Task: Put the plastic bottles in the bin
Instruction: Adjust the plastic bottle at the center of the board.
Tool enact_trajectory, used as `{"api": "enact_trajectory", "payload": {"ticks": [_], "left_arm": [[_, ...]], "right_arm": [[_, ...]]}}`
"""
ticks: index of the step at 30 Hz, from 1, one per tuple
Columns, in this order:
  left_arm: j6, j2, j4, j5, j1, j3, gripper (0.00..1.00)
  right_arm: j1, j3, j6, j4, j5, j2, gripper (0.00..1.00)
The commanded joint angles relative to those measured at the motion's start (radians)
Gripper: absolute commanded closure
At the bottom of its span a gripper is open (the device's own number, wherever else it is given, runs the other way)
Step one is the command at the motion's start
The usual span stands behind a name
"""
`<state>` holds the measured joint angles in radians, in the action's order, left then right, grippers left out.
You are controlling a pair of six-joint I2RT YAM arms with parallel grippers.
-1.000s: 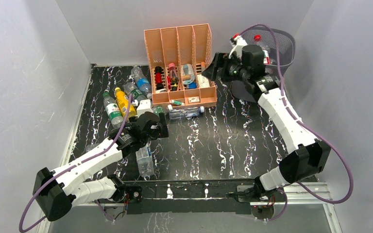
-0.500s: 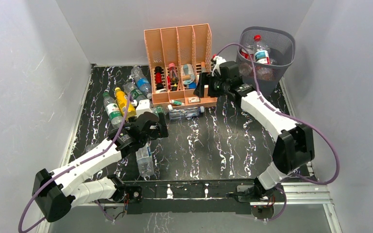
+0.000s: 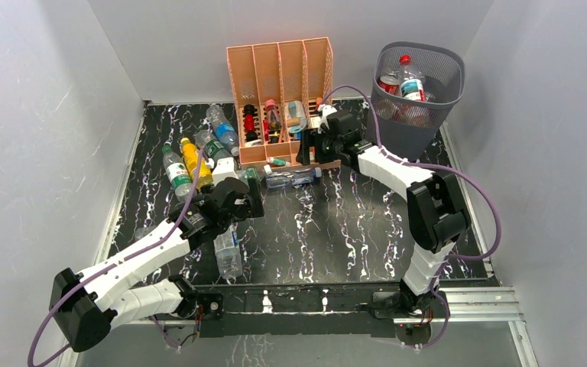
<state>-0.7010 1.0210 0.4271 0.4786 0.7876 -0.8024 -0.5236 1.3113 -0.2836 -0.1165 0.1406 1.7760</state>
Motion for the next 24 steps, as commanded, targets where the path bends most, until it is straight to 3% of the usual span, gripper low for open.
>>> {"api": "enact_trajectory", "payload": {"ticks": [1,24], "left_arm": [[-0.009,-0.028,0.021,0.006,-0.004,0.012,0.02],[-0.006,-0.025,0.022,0.007,-0.004,0.019,0.02]], "right_arm": [[-0.018,-0.021,0.028,0.121,0.003,0.026,0.11],[-0.065,-0.110,0.070,0.236,0.021,0.104,0.12]]}}
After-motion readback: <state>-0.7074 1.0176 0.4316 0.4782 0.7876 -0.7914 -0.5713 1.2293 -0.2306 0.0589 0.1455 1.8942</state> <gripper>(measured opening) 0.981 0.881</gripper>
